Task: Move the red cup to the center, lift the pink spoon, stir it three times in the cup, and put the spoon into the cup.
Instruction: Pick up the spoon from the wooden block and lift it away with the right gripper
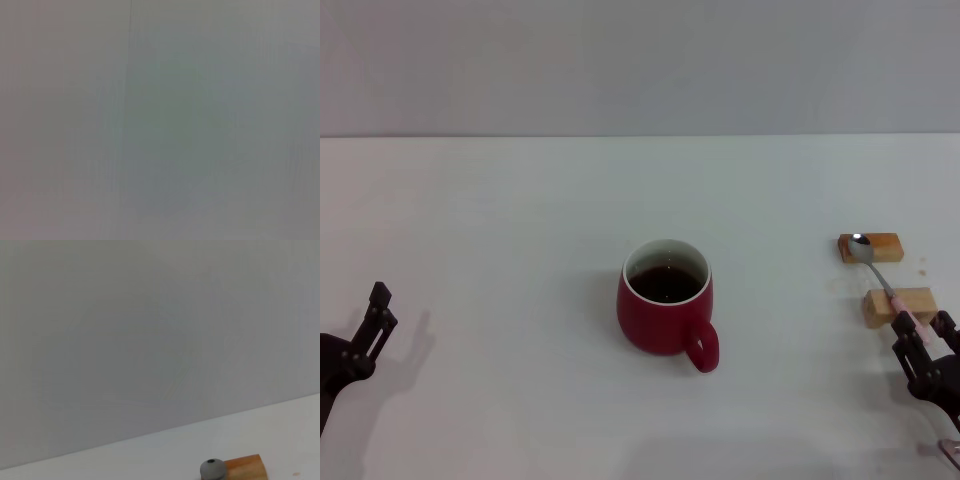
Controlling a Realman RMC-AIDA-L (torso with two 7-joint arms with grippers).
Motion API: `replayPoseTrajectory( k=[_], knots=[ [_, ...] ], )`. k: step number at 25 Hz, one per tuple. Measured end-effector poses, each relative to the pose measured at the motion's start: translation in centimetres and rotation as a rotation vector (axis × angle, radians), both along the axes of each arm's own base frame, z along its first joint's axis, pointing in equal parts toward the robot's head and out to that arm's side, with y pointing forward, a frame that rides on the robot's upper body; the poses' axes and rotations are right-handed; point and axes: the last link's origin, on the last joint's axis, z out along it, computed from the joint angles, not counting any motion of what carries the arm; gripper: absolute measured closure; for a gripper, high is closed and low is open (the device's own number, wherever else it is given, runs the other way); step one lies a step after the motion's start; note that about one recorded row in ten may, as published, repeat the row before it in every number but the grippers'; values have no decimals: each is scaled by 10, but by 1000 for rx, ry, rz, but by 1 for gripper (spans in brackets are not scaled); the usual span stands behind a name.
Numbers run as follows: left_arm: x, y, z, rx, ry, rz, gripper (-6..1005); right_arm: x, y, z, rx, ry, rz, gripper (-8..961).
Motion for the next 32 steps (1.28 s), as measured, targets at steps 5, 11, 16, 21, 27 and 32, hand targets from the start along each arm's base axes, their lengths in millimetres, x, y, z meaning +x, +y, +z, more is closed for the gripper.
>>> replayPoseTrajectory(
  k=[5,11,16,21,27,32],
  knots=[
    [0,0,0,0,0,1,139,1,2,-2,-15,-4,-10,558],
    [-1,-1,0,-1,2,2,139,1,2,-3,-19,-1,-16,593],
    [-1,-1,0,-1,2,2,139,-1,2,-4,-20,3,-9,619],
    [-1,-1,0,-1,2,1,140,-3,3,-5,-22,9,-3,627],
    [-1,-1,0,-3,3,4,140,-2,3,-4,-14,13,-8,629],
    [-1,-1,0,-3,1,5,139,-2,2,-4,-14,13,-8,630]
  ],
)
